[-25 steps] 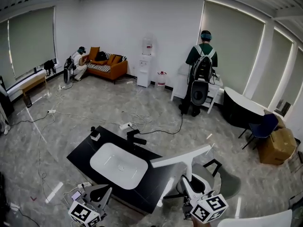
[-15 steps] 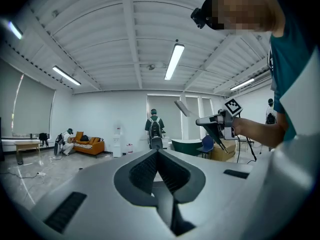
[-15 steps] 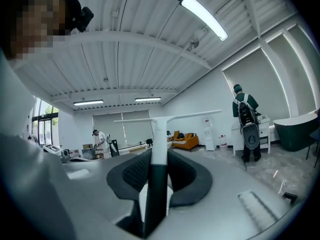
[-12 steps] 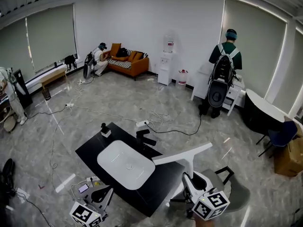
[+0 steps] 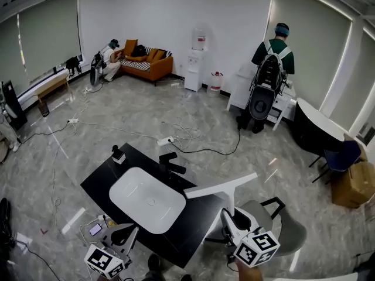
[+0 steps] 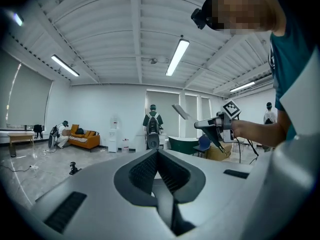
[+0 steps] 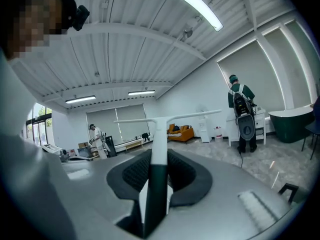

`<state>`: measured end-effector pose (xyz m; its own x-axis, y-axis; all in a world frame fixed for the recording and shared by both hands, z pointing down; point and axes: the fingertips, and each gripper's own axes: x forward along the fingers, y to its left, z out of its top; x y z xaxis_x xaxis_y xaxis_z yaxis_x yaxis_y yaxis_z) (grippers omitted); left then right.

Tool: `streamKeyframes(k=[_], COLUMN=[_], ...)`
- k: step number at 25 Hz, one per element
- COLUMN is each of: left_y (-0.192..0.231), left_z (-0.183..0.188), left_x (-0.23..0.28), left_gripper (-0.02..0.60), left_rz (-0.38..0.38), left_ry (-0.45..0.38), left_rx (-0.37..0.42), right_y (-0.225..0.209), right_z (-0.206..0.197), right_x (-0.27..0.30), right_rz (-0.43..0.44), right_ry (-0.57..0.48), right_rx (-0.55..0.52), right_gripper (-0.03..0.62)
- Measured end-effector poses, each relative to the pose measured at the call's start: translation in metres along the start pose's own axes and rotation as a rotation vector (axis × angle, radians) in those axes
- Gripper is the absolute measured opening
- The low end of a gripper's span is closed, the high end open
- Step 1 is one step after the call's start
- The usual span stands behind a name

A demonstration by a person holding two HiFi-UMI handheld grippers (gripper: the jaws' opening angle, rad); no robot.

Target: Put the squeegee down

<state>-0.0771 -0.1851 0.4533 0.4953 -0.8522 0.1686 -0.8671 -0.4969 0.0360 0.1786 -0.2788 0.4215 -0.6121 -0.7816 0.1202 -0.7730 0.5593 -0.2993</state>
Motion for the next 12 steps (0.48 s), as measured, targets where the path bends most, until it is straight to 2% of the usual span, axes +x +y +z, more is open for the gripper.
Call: streamKeyframes(k=[12], left_y=[0.058], left_z=[-0.03], left_x=[0.075], left_gripper=[0.005], left_rz=[-0.122], left_ry=[0.034], left_rx=[-0.039], right_y=[-0.038], right_z=[-0.05], right_x=[0.062], right_rz=[-0.123], right_ry=[0.081], right_rx=[0.05], right_gripper=[0.098])
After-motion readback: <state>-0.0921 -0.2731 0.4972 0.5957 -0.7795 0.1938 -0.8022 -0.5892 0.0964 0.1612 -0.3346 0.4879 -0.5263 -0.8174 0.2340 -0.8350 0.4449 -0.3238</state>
